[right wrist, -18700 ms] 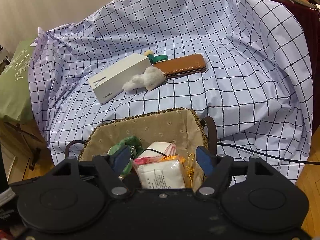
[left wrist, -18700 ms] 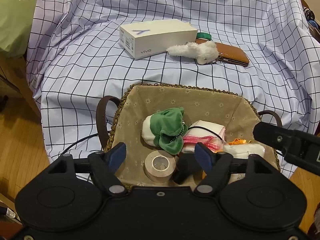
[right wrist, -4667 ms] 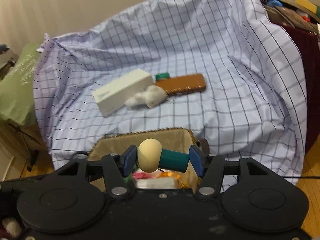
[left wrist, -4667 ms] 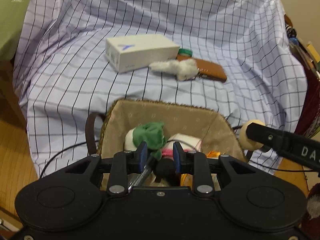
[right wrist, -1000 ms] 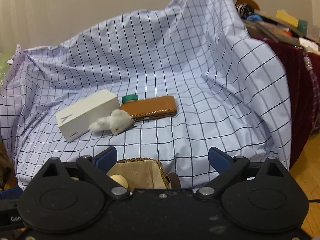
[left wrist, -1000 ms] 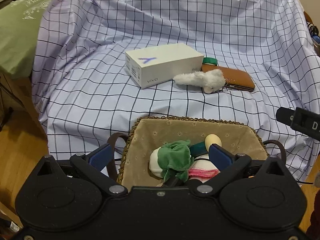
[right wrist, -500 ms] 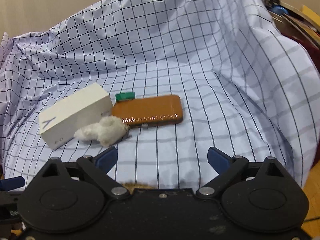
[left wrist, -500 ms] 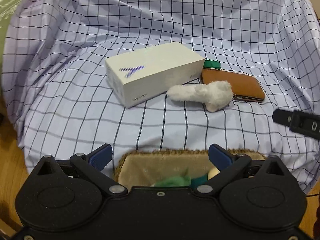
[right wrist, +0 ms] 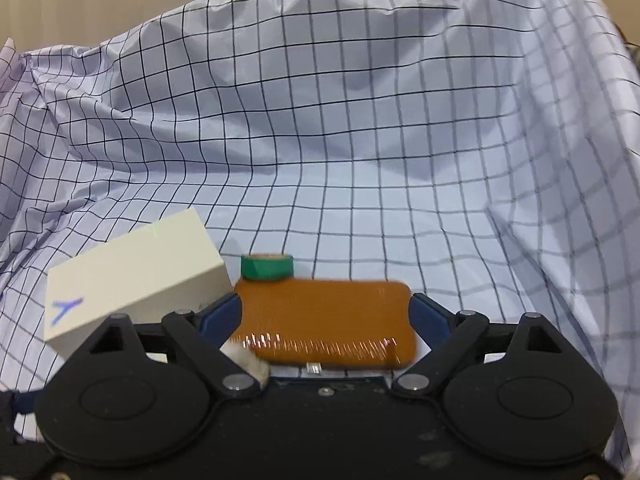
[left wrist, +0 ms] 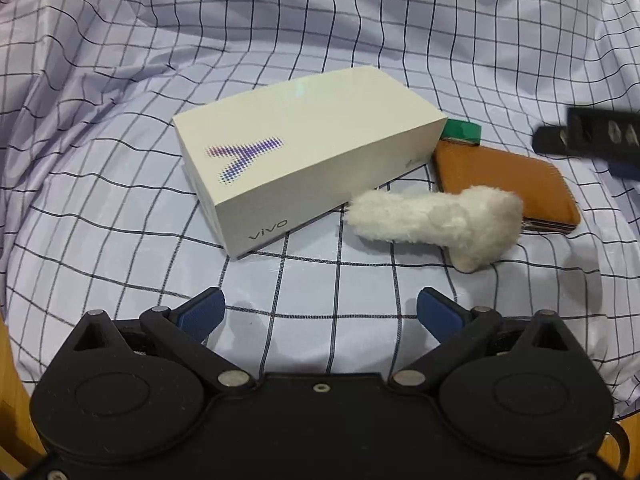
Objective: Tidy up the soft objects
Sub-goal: 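Move the right gripper to the green tape roll while the left approaches the white plush, then close the right gripper on the green tape roll while the left grasps the white plush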
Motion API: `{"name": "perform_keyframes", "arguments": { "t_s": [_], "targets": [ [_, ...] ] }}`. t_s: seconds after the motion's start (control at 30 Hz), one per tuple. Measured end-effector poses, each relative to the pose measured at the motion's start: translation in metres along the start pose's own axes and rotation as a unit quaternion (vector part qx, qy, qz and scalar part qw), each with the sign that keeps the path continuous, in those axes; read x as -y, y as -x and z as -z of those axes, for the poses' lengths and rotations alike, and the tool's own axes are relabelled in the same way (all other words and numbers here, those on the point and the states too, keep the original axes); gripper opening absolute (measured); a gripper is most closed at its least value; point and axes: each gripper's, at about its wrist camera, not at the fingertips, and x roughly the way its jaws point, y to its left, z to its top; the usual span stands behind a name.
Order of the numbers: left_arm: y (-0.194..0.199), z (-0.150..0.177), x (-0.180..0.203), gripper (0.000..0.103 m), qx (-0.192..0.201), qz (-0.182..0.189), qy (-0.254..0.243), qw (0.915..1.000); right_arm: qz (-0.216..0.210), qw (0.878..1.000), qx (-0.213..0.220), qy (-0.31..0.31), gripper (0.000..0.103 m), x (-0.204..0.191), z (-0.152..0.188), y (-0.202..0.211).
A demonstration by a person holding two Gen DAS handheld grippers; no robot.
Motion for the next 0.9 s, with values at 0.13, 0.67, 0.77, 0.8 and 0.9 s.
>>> {"name": "perform_keyframes", "arguments": {
  "t_s": [0.13,0.67,0.77,0.8,0.9],
  "targets": [
    [-0.012,-0.001,0.000,0.099,-0.017,0.003,0.002,0.9998,-0.003,1.000,-0.010,0.025,0.088,-0.010,-0.014,-0.026],
    [-0.019,-0.003,0.000,0.100,-0.028,0.008,-0.009,0.9995,-0.010,0.994,-0.057,0.090,0.080,-0.037,-0.034,-0.101],
    [-0.019,-0.002,0.000,0.100,-0.026,0.008,-0.009,0.9996,-0.006,0.993,-0.060,0.098,0.079,-0.039,-0.034,-0.108],
    [-0.019,-0.001,0.000,0.100,-0.026,0.008,-0.009,0.9996,-0.005,0.993,-0.060,0.100,0.079,-0.039,-0.033,-0.111],
    [-0.019,-0.001,0.000,0.100,-0.026,0.009,-0.009,0.9996,-0.014,0.993,-0.060,0.102,0.072,-0.039,-0.034,-0.114]
  ]
}}
